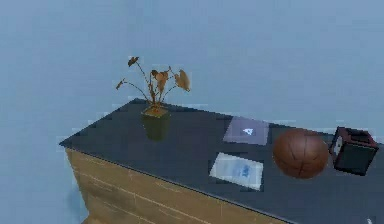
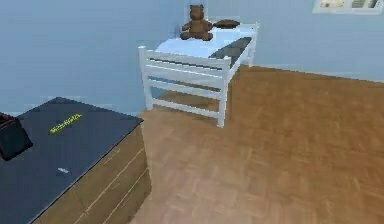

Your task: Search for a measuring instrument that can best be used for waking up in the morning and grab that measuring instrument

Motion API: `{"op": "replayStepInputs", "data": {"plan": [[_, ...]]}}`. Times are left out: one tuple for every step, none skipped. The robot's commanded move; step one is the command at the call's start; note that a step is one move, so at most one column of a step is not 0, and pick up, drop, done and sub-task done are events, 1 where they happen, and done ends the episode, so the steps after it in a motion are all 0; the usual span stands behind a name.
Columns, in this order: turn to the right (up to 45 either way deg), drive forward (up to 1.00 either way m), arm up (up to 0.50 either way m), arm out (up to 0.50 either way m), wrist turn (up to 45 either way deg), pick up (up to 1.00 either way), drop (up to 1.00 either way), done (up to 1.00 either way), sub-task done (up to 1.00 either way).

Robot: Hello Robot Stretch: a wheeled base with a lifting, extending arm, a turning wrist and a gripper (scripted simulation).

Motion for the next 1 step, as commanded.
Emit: {"op": "replayStepInputs", "data": {"plan": [[45.0,0.0,0.0,0.0,0.0,0.0,0.0,0.0,0.0]]}}
